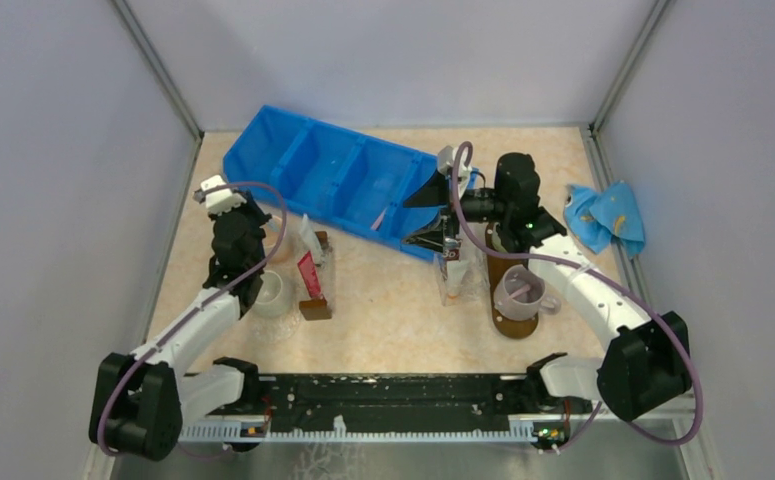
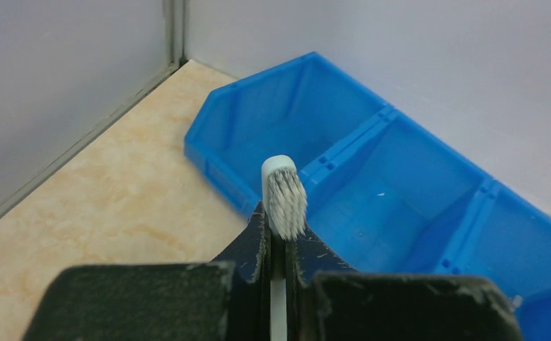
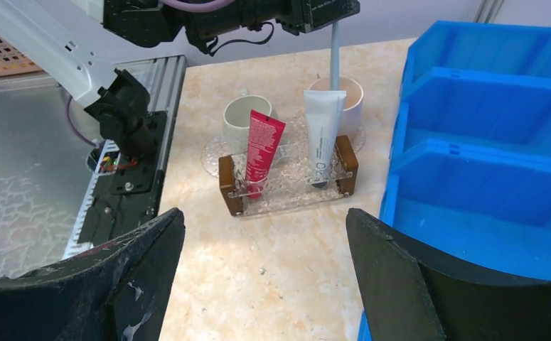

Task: Prepare toiletry sets of a toothbrush and toothpaste on the tray
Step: Place the toothbrush in the cup.

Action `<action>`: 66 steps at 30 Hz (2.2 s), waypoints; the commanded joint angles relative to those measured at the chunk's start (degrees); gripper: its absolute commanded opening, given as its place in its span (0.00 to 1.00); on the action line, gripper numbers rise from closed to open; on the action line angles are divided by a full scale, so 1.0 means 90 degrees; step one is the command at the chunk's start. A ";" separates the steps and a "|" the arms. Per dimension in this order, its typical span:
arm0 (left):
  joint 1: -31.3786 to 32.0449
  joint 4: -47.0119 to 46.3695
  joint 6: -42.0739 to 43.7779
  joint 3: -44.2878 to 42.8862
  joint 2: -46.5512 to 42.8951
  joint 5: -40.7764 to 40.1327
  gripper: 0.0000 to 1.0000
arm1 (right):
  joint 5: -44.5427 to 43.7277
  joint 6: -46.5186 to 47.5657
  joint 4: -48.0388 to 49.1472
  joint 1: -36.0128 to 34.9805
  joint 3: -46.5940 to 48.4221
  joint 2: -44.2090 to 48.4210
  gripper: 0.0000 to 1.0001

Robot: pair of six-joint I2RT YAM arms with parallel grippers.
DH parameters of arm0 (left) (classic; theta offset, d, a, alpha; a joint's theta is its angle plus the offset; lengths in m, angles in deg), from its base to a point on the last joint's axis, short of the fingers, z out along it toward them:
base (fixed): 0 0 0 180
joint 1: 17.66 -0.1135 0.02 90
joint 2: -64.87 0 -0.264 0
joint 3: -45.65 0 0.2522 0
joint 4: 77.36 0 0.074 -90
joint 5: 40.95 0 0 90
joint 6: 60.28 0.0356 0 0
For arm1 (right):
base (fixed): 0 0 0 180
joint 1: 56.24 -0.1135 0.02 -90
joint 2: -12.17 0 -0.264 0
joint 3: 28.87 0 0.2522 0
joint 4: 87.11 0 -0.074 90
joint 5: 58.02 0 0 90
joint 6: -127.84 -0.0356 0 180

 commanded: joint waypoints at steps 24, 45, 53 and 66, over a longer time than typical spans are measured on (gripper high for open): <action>-0.0517 0.2697 -0.1835 -0.1334 0.0991 -0.0545 0.85 | 0.0075 0.0169 0.0125 -0.0053 0.0087 0.0108 0.84; -0.0059 0.0824 -0.1334 -0.2558 0.0703 0.6442 0.85 | 0.0517 0.1241 -0.1606 0.1545 0.0801 0.0479 0.85; 0.1324 0.2194 0.0790 -0.4605 0.2969 0.4578 0.70 | 0.0456 0.1571 -0.2068 0.2288 0.0944 0.0393 0.85; 0.1319 0.3576 0.1724 -0.7034 0.5095 0.4596 0.60 | 0.0341 0.1819 -0.2337 0.3177 0.0957 0.0121 0.85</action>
